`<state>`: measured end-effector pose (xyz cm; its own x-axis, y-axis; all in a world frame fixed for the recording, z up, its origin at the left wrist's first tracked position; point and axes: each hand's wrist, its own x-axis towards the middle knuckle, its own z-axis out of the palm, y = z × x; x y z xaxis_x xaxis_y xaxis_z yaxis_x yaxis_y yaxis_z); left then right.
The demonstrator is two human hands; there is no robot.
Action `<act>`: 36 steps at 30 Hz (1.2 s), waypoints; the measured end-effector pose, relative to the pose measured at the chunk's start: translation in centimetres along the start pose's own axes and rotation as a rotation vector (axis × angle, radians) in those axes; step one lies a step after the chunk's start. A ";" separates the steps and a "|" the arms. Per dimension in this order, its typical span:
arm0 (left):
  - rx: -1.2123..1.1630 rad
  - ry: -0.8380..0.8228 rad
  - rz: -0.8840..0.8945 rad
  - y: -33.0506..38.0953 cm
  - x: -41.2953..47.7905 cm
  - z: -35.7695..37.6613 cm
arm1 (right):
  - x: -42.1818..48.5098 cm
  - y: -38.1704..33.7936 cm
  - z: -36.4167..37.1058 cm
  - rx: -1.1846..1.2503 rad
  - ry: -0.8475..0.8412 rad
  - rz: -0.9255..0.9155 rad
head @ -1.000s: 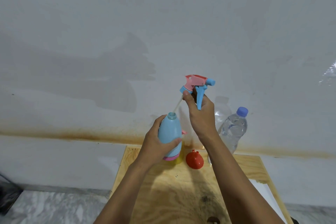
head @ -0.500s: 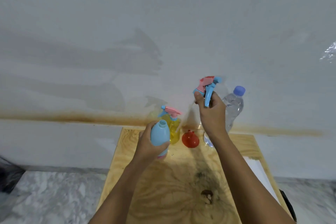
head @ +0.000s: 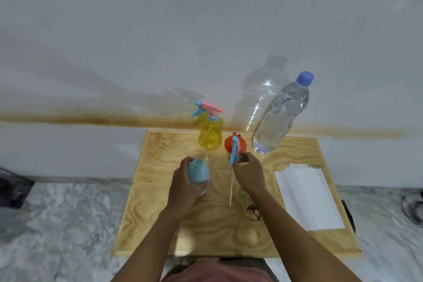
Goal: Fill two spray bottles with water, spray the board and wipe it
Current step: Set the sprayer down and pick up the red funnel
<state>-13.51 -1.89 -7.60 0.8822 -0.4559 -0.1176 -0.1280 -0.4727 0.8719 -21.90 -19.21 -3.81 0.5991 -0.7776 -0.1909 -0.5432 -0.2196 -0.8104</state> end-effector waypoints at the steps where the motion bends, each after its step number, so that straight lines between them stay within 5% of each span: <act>1: 0.002 -0.001 -0.011 -0.2 -0.2 0.0 | -0.1 0.2 0.3 -0.005 -0.021 0.021; 13: -0.030 -0.005 -0.016 -1.0 -0.6 0.1 | 0.1 2.8 4.4 -0.138 -0.148 0.129; 36: 0.024 -0.053 0.089 -0.6 -1.2 1.1 | 0.3 7.0 2.8 -0.114 -0.059 0.269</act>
<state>-14.97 -1.94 -8.48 0.8416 -0.5361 -0.0658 -0.2163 -0.4461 0.8684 -23.92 -19.32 -11.11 0.4561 -0.7820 -0.4247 -0.7475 -0.0776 -0.6597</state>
